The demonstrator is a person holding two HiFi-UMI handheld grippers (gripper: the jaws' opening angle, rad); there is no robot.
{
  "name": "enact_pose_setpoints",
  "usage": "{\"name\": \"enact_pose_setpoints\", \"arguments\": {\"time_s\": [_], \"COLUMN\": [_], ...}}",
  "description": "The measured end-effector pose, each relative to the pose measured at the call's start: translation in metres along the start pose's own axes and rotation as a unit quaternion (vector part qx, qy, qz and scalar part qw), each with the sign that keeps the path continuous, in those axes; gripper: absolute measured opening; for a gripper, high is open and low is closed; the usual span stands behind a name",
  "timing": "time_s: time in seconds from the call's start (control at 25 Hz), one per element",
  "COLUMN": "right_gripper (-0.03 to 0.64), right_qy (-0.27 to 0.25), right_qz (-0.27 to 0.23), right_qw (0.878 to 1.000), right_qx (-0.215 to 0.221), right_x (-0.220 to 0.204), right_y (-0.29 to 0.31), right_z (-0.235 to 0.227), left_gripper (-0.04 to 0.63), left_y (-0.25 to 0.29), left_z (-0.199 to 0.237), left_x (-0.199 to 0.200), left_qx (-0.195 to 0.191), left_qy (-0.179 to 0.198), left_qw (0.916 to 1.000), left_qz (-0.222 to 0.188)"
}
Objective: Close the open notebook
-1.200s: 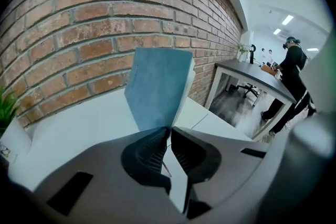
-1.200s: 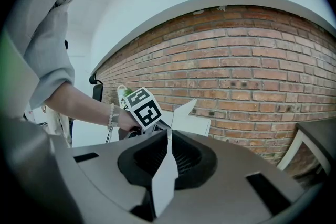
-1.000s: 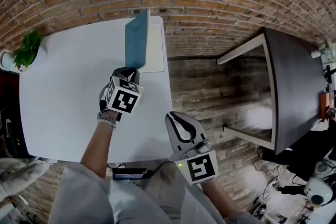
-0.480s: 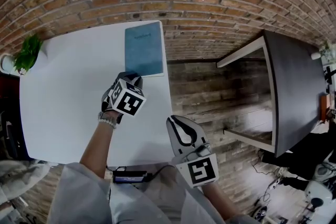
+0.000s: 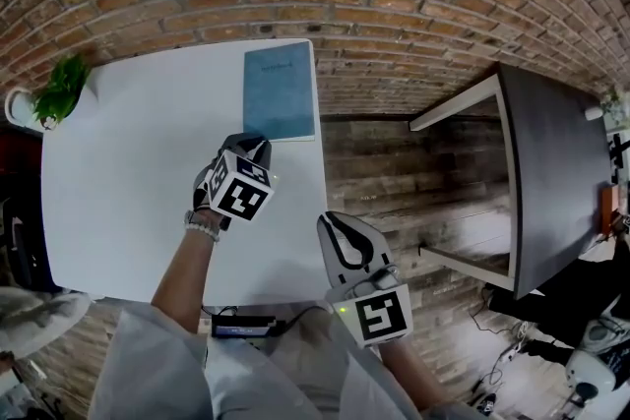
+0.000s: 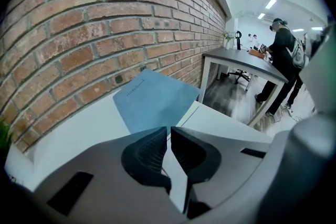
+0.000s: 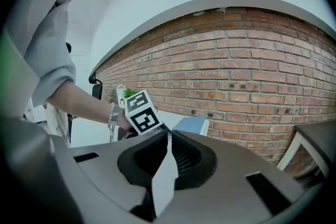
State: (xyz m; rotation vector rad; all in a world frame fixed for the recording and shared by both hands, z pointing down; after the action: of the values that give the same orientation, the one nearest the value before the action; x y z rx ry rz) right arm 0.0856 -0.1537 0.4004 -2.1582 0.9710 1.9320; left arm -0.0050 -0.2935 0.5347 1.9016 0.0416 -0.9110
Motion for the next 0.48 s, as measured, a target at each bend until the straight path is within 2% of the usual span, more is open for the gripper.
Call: {"name": "enact_pose_setpoints", "arguments": {"time_s": [0.16, 0.48], "right_gripper": [0.054, 0.054], "right_qy": [-0.003, -0.016], "right_qz": [-0.009, -0.029], "right_qw": [1.000, 0.999], "right_qx": [0.002, 0.013], "right_x": [0.007, 0.024], "right_y": [-0.003, -0.012], "right_z": [0.006, 0.025], "left_gripper": [0.023, 0.019], "left_y": [-0.026, -0.100], "left_z": [0.001, 0.001], "left_x": [0.006, 0.025], "left_qx": [0.017, 0.052], "left_qy": [0.005, -0.020], "left_qw": [0.9994, 0.9923], "left_qz": [-0.030, -0.111]}}
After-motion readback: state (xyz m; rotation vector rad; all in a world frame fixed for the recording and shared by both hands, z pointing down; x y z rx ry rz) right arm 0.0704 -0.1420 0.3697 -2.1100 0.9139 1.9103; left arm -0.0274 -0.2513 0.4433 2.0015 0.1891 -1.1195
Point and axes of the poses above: the fingertips, and each gripper's own axes: y forward along the fingers, z to its left, x out of its top, the point moved 2 cm from there along -y, backward along the fingers, and after that the axes turned 12 degrees about y, right-handed, at the moved point
